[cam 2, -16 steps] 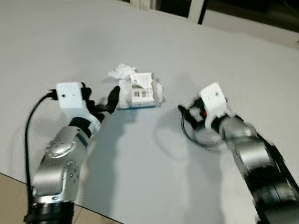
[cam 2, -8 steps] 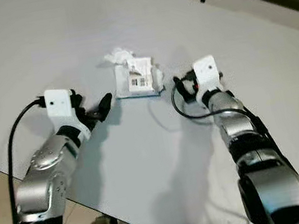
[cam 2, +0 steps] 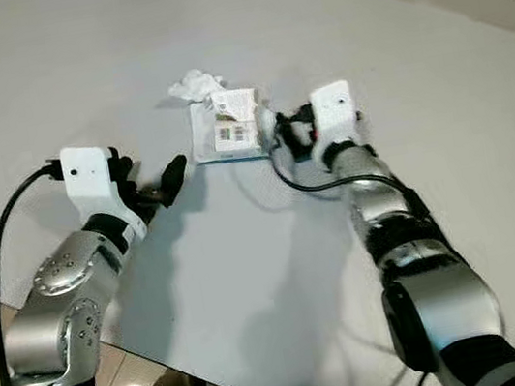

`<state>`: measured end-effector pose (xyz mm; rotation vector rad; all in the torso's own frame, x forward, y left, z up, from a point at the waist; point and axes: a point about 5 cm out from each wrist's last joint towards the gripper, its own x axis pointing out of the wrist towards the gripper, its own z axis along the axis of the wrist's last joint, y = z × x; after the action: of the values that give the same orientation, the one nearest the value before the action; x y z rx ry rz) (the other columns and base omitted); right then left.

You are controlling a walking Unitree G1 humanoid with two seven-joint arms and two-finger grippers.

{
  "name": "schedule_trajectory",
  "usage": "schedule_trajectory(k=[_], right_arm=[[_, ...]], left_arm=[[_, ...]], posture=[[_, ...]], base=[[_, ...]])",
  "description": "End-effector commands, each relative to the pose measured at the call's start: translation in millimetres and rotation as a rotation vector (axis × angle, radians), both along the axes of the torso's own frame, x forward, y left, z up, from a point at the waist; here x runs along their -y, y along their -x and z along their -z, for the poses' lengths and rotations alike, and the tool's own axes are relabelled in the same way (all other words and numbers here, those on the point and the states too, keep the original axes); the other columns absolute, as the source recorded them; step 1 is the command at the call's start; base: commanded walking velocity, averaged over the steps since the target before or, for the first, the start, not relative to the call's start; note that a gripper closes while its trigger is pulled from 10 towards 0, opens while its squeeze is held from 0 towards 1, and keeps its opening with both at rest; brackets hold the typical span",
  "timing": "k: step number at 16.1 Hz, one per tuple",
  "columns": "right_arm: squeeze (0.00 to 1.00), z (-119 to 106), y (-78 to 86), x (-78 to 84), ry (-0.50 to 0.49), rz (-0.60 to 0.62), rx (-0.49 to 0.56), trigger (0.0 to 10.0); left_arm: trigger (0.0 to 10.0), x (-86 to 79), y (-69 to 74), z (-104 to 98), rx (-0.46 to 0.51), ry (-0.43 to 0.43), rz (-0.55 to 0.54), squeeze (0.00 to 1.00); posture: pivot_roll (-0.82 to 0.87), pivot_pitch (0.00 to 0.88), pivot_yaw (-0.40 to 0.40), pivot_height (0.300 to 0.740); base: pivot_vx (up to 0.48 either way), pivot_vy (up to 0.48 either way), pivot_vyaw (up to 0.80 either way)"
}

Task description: Picking trash to rubbish bin

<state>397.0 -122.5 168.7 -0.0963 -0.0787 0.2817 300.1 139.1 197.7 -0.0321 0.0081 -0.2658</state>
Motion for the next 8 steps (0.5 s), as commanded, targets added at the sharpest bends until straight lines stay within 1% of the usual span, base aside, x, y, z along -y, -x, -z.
schedule_trajectory(k=[1,2,4,6,7,8], right_arm=[[0.0,33,9.5,-8.4,0.027,-0.04,-0.131,10.0],[0.0,30,9.7,-19.4,0.013,-0.075,-0.121,10.0],[0.0,28,12.1,-38.8,-0.015,-0.151,-0.108,10.0],[0.0,30,16.4,-50.3,-0.027,-0.21,-0.105,10.0],[0.0,34,19.8,-54.7,-0.028,-0.24,-0.107,10.0],[0.0,41,25.3,-57.8,-0.04,-0.277,-0.115,10.0]], left_arm=[[10.0,4.5,4.7,2,-0.01,-0.001,0.02,0.23],[10.0,4.5,5.9,3,-0.015,-0.004,0.021,0.0],[10.0,5.7,6.7,3,-0.02,-0.001,0.026,0.0],[10.0,6.5,6.4,2,-0.02,0.001,0.027,0.0],[10.0,7.0,6.1,1,-0.017,0.003,0.027,0.0],[10.0,8.8,5.5,-5,-0.004,0.009,0.032,0.0]], posture=[[0.47,0.366,-0.142,0.74],[0.47,0.366,-0.143,0.74],[0.47,0.363,-0.148,0.74],[0.46,0.361,-0.149,0.74],[0.46,0.36,-0.15,0.74],[0.45,0.356,-0.15,0.74]], base=[[0.0,0.0,0.0],[0.0,0.0,0.0],[0.0,0.0,0.0],[0.0,0.0,0.0],[0.0,0.0,0.0],[0.0,0.0,0.0]])
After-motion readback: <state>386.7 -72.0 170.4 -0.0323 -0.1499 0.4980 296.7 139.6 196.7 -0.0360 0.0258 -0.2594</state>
